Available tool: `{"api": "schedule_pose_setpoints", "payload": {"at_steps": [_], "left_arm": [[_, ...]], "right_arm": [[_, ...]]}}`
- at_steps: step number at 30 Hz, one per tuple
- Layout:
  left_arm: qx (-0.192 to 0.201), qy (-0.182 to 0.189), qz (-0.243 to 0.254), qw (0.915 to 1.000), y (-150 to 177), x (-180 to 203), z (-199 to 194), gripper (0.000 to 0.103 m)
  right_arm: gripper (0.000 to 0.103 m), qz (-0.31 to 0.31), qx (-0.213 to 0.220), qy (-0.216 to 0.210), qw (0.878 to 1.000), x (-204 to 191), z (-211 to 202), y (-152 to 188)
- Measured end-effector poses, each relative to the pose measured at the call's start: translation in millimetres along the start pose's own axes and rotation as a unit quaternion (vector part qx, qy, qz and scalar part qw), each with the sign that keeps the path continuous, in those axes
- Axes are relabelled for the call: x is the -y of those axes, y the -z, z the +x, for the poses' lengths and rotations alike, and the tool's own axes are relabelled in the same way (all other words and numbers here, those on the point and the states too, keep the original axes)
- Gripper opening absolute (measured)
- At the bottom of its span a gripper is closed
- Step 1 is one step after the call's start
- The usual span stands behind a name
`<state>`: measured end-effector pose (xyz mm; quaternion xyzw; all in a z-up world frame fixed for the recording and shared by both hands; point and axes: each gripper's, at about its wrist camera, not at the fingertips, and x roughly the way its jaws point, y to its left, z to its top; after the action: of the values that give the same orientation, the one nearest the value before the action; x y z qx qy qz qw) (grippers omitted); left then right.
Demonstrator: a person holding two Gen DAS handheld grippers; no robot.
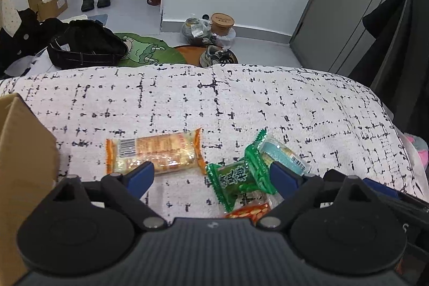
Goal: Organize snacks
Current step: 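Move both tools back toward the remaining snacks, then grasp the green candy with the left tool while the right tool grasps the pale green packet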
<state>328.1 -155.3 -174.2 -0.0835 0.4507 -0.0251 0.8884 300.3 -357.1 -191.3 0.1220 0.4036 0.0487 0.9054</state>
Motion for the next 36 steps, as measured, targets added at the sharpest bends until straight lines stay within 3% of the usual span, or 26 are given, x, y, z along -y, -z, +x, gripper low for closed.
{"api": "schedule_pose_setpoints", "payload": {"at_steps": [9, 15, 16, 18, 20, 36], "left_arm": [[-0.021, 0.003, -0.025, 0.9995, 1, 0, 22, 0.081], [-0.039, 0.037, -0.073, 0.9958, 6, -11, 39, 0.071], [-0.039, 0.037, -0.080, 0.9954, 7, -12, 40, 0.067], [-0.040, 0.030, -0.073, 0.9961, 7, -12, 38, 0.047], [-0.043, 0.029, -0.077, 0.9957, 6, -16, 37, 0.038], [0.010, -0.006, -0.057, 0.9983, -2, -34, -12, 0.034]], "right_arm": [[0.073, 0.008, -0.001, -0.004, 1.000, 8, 10, -3], [0.073, -0.001, -0.001, -0.012, 1.000, 0, 14, -5], [0.073, -0.002, 0.000, -0.013, 1.000, -1, 14, -6], [0.073, -0.003, 0.001, -0.014, 1.000, -2, 15, -7], [0.073, -0.004, 0.002, -0.016, 1.000, -4, 16, -8], [0.078, -0.070, 0.007, -0.030, 0.997, -38, 34, -10]]}}
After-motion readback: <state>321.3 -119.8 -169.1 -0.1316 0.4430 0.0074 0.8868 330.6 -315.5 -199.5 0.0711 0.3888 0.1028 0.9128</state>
